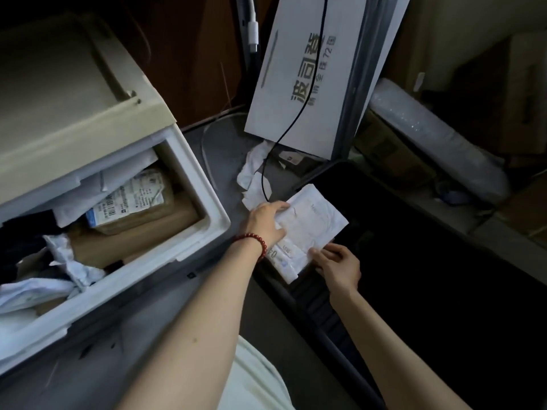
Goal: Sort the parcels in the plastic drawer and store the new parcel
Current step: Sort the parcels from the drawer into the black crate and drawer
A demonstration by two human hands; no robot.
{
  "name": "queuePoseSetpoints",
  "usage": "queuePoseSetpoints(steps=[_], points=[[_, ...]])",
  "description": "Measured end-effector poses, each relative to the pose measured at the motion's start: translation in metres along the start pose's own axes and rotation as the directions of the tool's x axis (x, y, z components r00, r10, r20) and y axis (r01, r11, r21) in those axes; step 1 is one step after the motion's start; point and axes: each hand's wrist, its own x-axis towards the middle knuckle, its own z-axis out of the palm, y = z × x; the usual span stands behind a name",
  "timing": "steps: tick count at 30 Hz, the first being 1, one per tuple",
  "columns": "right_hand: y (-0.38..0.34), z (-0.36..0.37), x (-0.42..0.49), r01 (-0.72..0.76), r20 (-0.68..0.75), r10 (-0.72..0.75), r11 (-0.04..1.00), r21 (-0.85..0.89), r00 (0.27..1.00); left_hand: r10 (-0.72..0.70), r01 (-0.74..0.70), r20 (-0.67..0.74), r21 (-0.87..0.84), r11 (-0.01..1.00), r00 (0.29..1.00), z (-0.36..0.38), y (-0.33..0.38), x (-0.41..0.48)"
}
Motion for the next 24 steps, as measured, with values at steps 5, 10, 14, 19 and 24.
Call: queuePoseSetpoints(steps=[5, 10, 14, 19, 24], points=[[0.009, 0.003, 0.003, -0.017, -0.15, 0.01, 0.999, -0.045, 0.989, 0.006, -0.002, -0.04, 0.091, 0.996, 0.999, 0.029, -0.004, 0.003], [0.017, 0.002, 0.005, -0.007, -0.167, -0.008, 0.996, -0.092, 0.986, 0.027, -0.025, -0.004, 0.245, 0.969, 1.0, 0.044, -0.01, 0.005], [0.023, 0.01, 0.008, 0.002, -0.062, -0.013, 0.985, -0.175, 0.998, -0.084, 0.09, -0.032, 0.276, 0.957, 0.996, 0.048, -0.021, 0.0], [0.024, 0.019, 0.011, -0.006, -0.069, -0.007, 0.983, -0.183, 0.998, -0.06, 0.041, 0.029, 0.447, 0.894, 0.998, 0.052, -0.024, -0.005], [0.023, 0.02, 0.013, 0.03, -0.073, -0.046, 0.977, -0.213, 0.996, -0.092, 0.038, 0.055, 0.625, 0.78, 0.994, 0.056, -0.019, -0.004]])
